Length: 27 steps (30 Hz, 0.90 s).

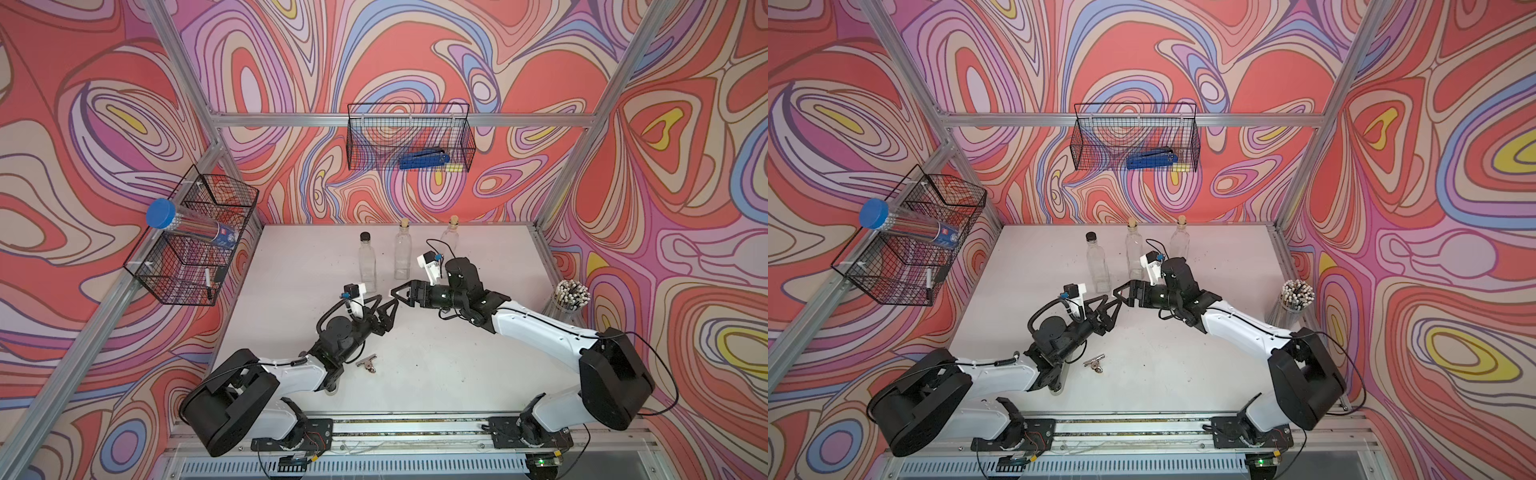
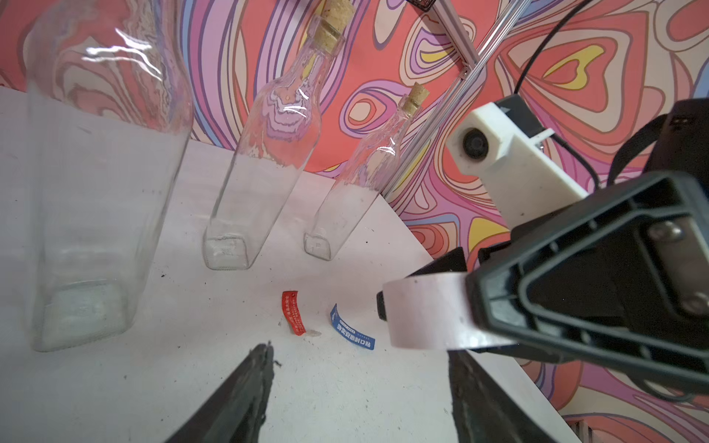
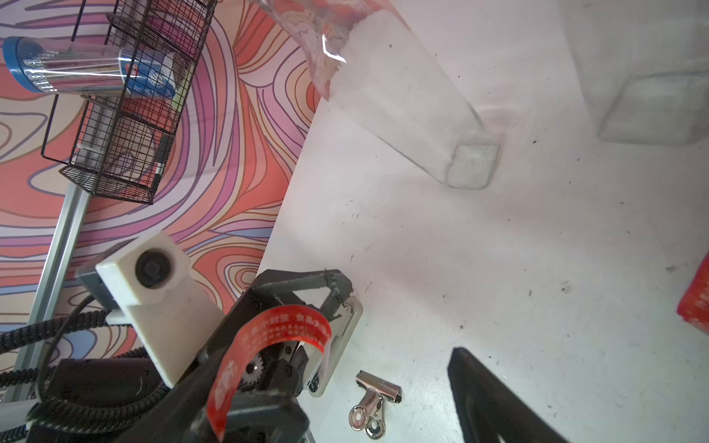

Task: Remove the label from the bottle
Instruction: Place the label at the center of the board.

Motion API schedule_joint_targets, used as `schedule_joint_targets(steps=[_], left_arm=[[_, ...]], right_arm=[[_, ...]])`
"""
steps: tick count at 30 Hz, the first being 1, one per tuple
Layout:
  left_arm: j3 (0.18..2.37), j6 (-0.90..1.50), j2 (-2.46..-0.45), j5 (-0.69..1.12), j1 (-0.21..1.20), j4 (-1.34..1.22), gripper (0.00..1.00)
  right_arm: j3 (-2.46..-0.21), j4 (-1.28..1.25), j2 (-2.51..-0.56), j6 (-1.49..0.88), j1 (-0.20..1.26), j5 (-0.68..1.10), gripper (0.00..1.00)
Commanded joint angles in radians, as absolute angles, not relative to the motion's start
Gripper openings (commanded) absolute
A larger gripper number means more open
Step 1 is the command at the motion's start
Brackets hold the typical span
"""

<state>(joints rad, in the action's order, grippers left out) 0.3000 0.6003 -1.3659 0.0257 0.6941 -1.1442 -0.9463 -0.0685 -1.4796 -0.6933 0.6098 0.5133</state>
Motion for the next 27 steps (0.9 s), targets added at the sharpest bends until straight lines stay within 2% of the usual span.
schedule_joint_targets(steps=[1, 6, 15, 27], left_arm=[[0.327, 0.616, -1.389, 0.033, 0.698, -1.226, 0.68], [0.336, 0.617, -1.397, 0.032, 0.699, -1.22, 0.56], [0.347, 0.616, -1.387, 0.032, 0.7, -1.209, 0.54], [0.35, 0.622, -1.393, 0.042, 0.699, -1.203, 0.24]], right_arm=[[-0.944, -0.088, -1.461, -0.691, 0.608, 0.519, 0.91], [-0.946, -0.085, -1.458, -0.688, 0.607, 0.521, 0.91], [-0.946, -0.084, -1.457, -0.685, 0.608, 0.522, 0.91], [-0.948, -0.088, -1.455, -0.687, 0.607, 0.525, 0.91]])
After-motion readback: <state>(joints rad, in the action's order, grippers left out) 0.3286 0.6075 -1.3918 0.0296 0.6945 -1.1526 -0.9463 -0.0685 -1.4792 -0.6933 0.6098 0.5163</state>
